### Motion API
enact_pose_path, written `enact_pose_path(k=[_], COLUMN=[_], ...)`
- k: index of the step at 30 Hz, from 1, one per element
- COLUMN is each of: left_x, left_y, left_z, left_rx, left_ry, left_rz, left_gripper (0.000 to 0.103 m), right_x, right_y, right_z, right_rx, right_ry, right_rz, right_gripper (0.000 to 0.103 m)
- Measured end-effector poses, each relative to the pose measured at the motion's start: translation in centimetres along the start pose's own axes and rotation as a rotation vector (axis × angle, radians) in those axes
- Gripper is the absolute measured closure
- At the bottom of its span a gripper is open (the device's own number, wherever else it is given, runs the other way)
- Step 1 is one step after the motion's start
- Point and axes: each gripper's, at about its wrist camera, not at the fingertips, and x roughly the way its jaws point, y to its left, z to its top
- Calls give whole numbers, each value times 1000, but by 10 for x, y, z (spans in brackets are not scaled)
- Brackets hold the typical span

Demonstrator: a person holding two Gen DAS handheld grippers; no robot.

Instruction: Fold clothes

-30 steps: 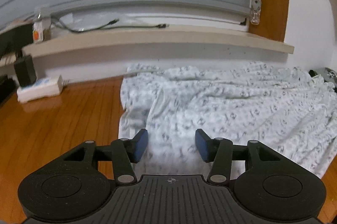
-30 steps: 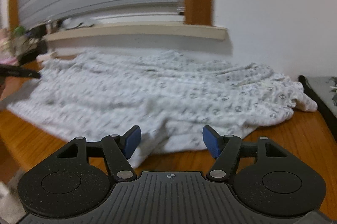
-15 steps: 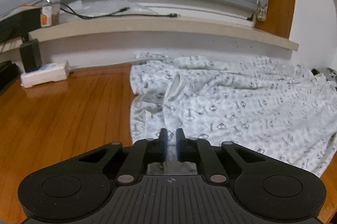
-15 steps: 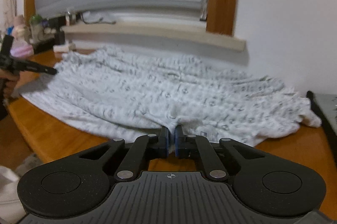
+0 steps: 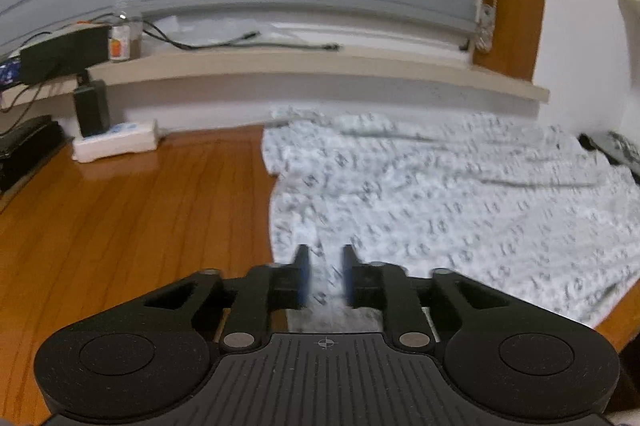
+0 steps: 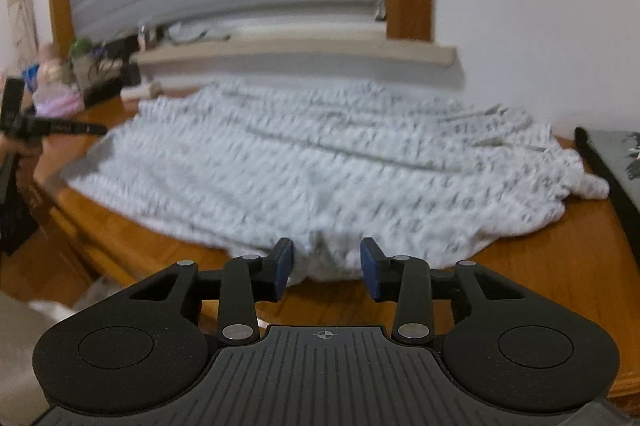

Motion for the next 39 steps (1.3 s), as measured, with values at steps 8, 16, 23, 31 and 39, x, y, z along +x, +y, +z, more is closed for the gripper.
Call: enact_pose_path(k=[8, 16, 23, 31, 39], left_x=[4, 33, 79, 101, 107], left_y=[-30, -81, -134, -163, -187], left_z=[15, 30, 38, 42, 34], left_rx=[51, 110, 183, 196, 228], left_ry=[-42, -46, 6, 26, 52], left_rz=[-77, -211, -310, -381, -410], left_gripper=[32, 22, 21, 0, 0], right_x=[-3, 22, 64, 42, 44], right_y=[-4, -10, -2, -13, -28], right_z=[6, 12, -3, -2, 7], right_rx=[13, 15, -31, -11, -16], right_ry=[1, -6, 97, 71, 13], right_rz=[83, -8, 13, -9, -143], right_gripper=[64, 65, 65, 64, 40])
